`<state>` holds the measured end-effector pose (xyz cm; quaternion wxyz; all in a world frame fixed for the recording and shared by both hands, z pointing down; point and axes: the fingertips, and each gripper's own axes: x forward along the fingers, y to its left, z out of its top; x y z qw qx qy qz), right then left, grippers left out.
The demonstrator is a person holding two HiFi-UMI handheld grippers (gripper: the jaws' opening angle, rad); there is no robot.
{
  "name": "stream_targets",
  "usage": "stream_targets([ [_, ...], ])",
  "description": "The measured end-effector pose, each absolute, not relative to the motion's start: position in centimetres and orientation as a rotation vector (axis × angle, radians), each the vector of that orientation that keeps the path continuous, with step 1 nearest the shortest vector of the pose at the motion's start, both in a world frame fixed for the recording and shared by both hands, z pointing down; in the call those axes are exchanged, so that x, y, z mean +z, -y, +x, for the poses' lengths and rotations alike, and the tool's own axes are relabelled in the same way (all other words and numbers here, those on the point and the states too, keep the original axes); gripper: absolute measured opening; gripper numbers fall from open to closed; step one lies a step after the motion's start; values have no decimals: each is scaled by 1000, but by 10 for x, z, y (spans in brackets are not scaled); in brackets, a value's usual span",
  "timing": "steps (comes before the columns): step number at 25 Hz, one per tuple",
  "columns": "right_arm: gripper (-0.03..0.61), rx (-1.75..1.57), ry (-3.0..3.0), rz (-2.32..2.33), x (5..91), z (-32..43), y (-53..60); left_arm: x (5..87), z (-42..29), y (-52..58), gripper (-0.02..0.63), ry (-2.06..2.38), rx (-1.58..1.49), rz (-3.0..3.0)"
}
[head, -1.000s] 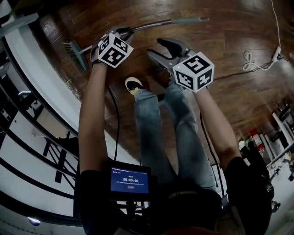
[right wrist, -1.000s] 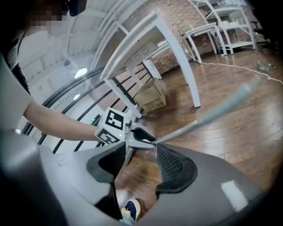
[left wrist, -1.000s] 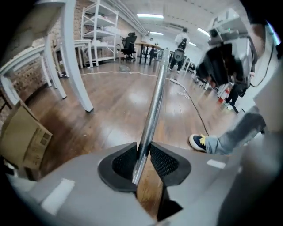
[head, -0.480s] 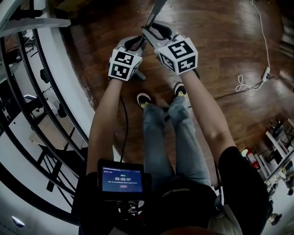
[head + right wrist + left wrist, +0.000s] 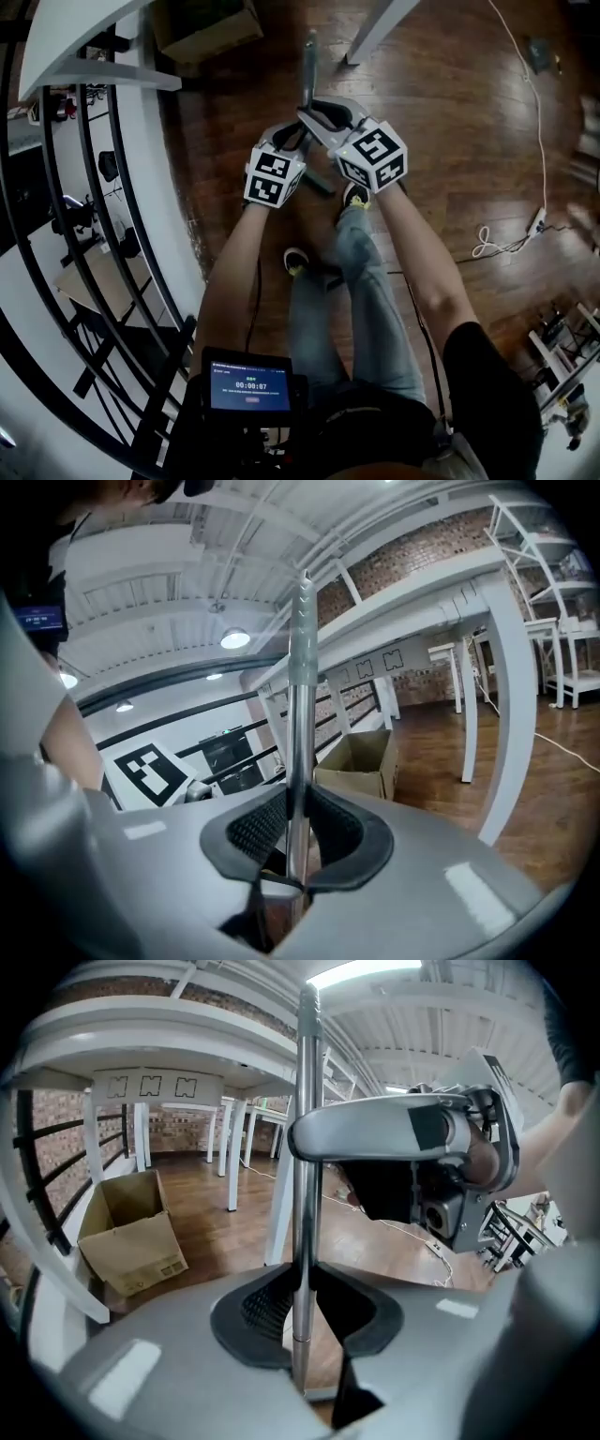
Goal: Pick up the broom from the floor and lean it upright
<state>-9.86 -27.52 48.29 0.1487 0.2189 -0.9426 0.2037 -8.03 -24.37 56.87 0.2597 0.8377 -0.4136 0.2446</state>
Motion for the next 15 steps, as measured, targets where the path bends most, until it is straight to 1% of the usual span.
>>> stream_targets([
  [8,80,609,2744,438,500,-96,359,584,-78,328,97,1256,629,2152],
  [15,78,539,2774,366,489,-103,387,576,-82,359,97,1309,578,2149],
])
